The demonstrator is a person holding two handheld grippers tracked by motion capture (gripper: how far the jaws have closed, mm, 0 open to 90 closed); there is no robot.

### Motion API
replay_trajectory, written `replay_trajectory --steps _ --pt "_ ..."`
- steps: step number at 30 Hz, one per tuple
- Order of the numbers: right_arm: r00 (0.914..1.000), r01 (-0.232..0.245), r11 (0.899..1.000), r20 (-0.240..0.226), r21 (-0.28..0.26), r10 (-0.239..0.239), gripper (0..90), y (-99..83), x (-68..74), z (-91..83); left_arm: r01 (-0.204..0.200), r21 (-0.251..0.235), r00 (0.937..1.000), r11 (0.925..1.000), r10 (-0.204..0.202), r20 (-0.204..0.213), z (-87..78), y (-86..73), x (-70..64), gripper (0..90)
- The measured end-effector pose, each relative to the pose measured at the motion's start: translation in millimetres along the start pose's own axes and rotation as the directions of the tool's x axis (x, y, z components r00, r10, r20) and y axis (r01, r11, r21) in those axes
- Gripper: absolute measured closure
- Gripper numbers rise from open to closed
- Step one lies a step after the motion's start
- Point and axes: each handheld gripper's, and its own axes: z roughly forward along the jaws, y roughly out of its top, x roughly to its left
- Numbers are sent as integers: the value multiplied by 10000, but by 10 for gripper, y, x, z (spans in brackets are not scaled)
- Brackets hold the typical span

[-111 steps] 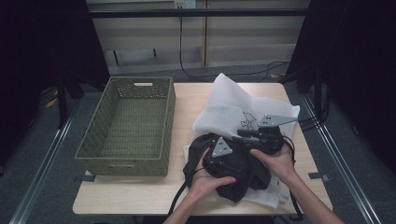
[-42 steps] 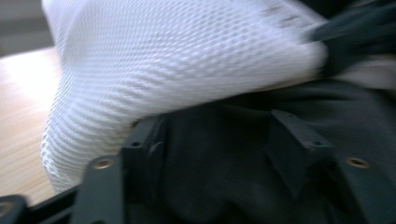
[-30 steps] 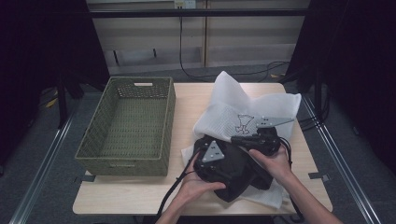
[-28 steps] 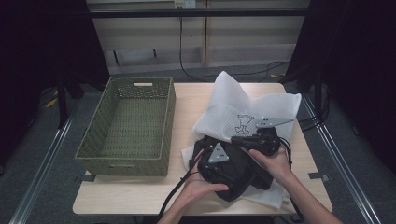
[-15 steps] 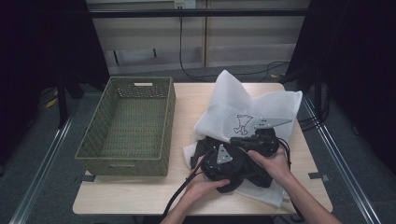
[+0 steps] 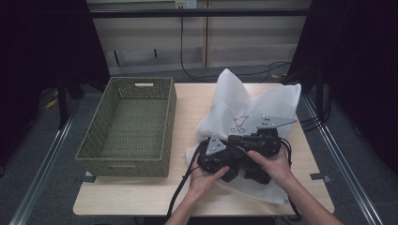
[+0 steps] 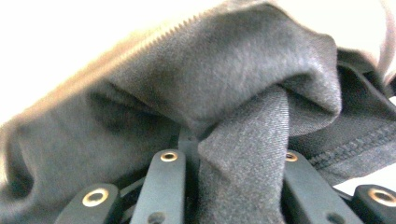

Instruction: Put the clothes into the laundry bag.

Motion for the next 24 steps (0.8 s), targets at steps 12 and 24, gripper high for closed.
replay_trajectory --steps 12,24 --pt "9954 -76 9795 -953 -2013 -119 872 323 265 -340 -788 -1705 9792 9822 441 -1982 -307 605 -57 749" --pt "9963 -835 9960 -157 305 840 863 -99 -30 72 326 -627 9826 9975 -435 -1804 145 -85 410 726"
